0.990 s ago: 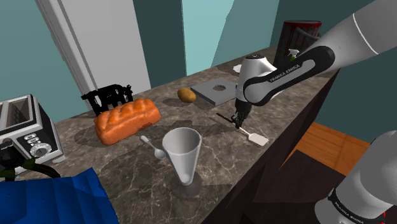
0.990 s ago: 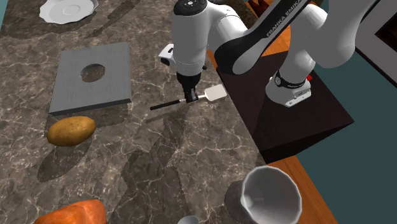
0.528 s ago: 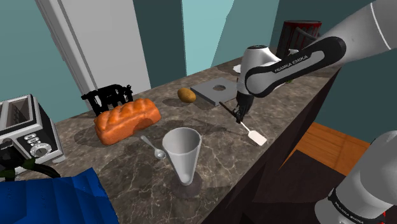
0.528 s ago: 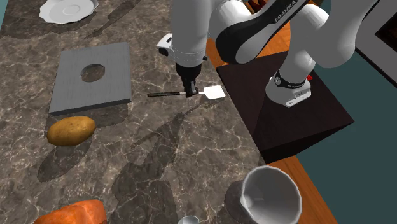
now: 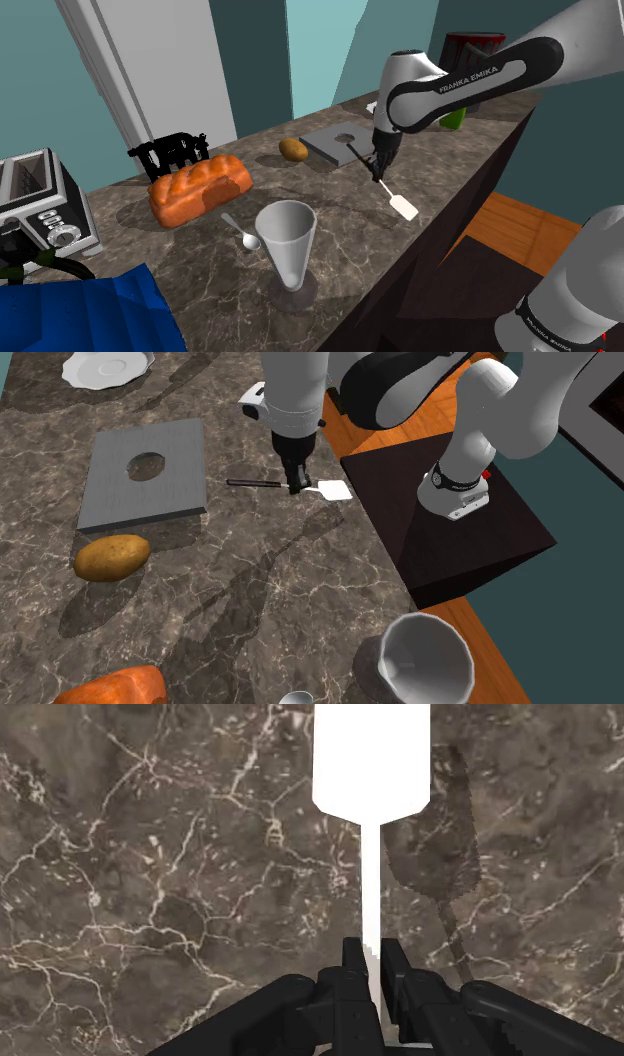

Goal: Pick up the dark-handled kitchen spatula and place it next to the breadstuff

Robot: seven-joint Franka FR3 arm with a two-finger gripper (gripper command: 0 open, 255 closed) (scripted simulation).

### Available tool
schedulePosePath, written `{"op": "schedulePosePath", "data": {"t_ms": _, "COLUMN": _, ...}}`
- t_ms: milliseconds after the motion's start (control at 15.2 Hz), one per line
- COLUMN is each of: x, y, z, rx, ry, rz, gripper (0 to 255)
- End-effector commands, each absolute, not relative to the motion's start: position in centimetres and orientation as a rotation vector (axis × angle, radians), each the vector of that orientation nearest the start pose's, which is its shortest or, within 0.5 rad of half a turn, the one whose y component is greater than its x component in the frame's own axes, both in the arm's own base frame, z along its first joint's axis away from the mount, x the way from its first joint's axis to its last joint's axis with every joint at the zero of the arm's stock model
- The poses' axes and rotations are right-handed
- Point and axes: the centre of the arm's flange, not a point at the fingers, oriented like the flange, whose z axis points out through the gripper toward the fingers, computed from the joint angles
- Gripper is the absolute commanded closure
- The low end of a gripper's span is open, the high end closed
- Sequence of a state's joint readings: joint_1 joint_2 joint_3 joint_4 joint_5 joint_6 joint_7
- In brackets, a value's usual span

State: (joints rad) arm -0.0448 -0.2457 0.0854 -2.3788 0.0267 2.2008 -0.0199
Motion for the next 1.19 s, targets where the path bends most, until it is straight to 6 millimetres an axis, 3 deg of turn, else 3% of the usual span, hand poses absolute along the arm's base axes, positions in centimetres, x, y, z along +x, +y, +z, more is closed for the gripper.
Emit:
{"op": "schedulePosePath", "data": {"t_ms": 0, "x": 46.5, "y": 2.1, "z": 43.4, "rx": -3.137, "ry": -0.069, "rz": -0.104, "gripper": 255}}
{"op": "schedulePosePath", "data": {"t_ms": 1122, "x": 46.5, "y": 2.1, "z": 52.3, "rx": -3.137, "ry": -0.069, "rz": -0.104, "gripper": 255}}
